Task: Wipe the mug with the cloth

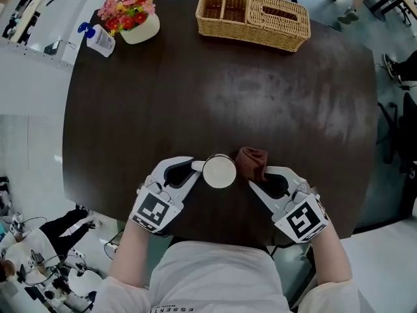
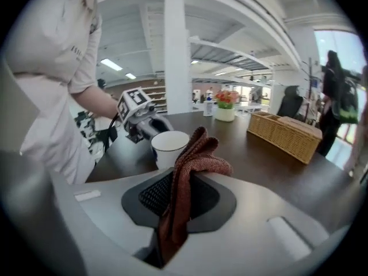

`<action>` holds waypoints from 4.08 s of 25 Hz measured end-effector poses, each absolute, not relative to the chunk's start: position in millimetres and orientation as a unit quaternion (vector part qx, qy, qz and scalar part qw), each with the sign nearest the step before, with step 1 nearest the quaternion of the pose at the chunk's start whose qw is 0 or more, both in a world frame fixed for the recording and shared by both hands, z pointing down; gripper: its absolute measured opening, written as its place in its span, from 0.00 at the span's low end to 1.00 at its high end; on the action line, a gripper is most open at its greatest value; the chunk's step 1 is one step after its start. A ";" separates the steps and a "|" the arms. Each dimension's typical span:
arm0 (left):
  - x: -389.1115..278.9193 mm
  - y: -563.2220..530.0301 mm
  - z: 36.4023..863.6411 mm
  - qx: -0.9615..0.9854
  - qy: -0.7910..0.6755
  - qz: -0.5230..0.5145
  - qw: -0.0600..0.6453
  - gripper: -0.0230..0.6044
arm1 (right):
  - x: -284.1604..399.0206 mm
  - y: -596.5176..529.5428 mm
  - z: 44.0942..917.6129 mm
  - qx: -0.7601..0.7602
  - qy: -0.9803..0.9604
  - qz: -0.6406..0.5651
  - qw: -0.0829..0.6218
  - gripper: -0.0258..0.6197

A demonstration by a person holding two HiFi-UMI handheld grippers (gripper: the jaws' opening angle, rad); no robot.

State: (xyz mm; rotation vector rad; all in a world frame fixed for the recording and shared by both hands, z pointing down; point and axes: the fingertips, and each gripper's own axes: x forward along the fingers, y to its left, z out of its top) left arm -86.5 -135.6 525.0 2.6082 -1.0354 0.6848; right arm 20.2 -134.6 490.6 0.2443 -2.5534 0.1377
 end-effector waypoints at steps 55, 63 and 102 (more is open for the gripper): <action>-24.2 -127.1 388.3 0.985 -0.121 0.119 -0.039 0.14 | 13.1 -162.8 502.9 0.289 -0.911 0.205 0.212 0.17; -17.1 -131.3 386.0 0.986 -0.128 0.105 -0.032 0.14 | -9.3 -151.9 476.9 0.231 -0.945 0.154 0.171 0.17; -17.3 -135.8 504.4 0.975 -0.139 0.162 0.054 0.14 | 81.3 -190.0 510.4 0.312 -0.910 0.170 0.213 0.17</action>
